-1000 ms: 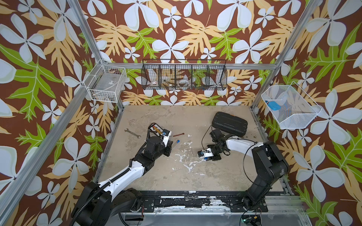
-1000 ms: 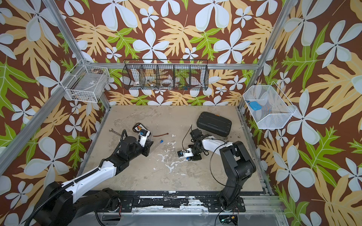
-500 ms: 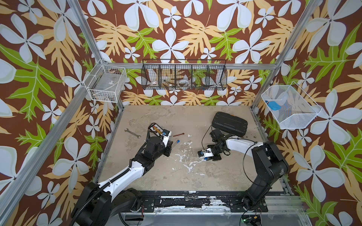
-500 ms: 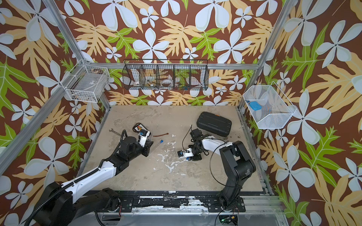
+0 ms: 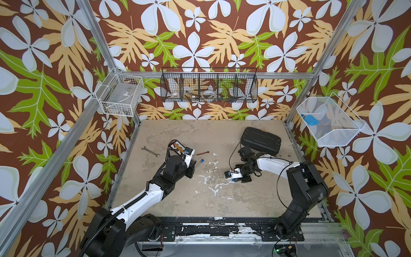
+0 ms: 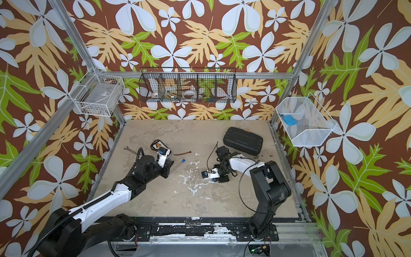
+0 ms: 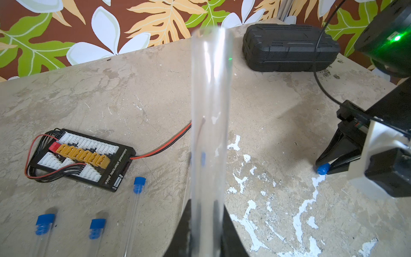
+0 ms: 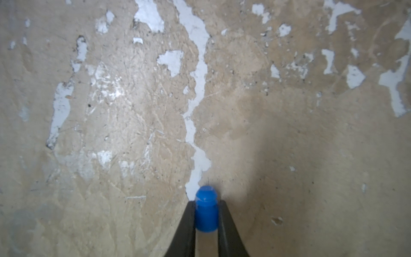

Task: Insert stoppers into test tubes
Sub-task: Pick up the stopper from the center of the board.

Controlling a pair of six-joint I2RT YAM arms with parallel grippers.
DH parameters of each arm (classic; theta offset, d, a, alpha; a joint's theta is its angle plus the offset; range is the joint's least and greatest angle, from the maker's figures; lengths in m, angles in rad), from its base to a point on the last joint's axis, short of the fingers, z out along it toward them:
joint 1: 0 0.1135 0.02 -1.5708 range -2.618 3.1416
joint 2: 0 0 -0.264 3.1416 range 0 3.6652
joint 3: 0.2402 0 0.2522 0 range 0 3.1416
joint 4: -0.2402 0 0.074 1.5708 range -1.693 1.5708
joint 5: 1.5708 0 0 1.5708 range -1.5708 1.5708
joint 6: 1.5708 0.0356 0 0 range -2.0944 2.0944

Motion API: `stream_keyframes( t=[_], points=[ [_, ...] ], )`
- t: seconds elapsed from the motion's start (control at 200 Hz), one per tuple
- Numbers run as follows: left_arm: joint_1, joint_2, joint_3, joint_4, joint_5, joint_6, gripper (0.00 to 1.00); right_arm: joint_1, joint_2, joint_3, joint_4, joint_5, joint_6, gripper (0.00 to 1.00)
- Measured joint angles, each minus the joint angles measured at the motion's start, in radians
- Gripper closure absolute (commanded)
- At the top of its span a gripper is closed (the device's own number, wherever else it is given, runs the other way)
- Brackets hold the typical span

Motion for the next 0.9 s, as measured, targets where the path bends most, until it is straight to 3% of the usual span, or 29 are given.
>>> stream_keyframes(
  t=[0.235, 0.581, 0.896],
  points=[
    [-0.049, -0.009, 0.009, -0.017, 0.055, 0.12, 1.0, 0.022, -0.106, 0.016, -0.034, -0.025, 0.136, 0.88],
    [-0.154, 0.021, 0.019, -0.084, 0.074, 0.315, 1.0, 0.074, -0.29, -0.031, -0.114, 0.008, 0.521, 0.9],
    [-0.294, 0.028, 0.015, -0.133, 0.024, 0.565, 1.0, 0.122, -0.396, 0.031, -0.216, 0.021, 0.658, 0.91]
  ],
)
